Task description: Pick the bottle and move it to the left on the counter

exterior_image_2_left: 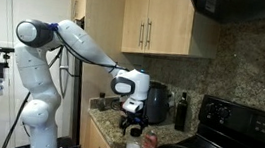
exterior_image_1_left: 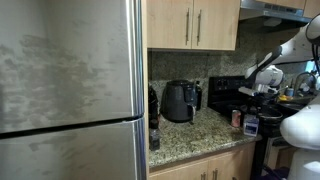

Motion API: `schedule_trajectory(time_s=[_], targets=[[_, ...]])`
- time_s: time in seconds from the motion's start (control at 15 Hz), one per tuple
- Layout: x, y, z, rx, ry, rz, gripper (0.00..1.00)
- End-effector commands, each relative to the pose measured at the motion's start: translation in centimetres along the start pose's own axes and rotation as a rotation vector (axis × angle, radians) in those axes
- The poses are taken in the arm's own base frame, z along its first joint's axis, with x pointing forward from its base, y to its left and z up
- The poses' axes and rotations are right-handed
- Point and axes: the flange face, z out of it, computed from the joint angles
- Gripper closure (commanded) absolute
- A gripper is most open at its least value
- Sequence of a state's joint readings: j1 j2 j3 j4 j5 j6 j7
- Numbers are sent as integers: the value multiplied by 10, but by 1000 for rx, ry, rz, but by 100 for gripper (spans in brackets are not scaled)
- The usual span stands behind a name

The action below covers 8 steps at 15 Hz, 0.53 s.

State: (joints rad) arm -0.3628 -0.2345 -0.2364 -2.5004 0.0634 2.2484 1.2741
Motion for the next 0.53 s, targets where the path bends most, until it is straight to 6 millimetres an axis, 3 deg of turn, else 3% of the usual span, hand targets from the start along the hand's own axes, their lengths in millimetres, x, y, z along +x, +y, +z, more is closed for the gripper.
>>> schedule_trajectory(time_s=[0.0,0.07,0.13,0.2,0.47], targets=[[1,-11,5,-31,30,48,0],[-1,-14,7,-33,33,50,0],[-3,-16,9,-39,44,53,17],[-4,-18,10,-33,47,49,26],[-7,-22,6,-32,93,82,54]])
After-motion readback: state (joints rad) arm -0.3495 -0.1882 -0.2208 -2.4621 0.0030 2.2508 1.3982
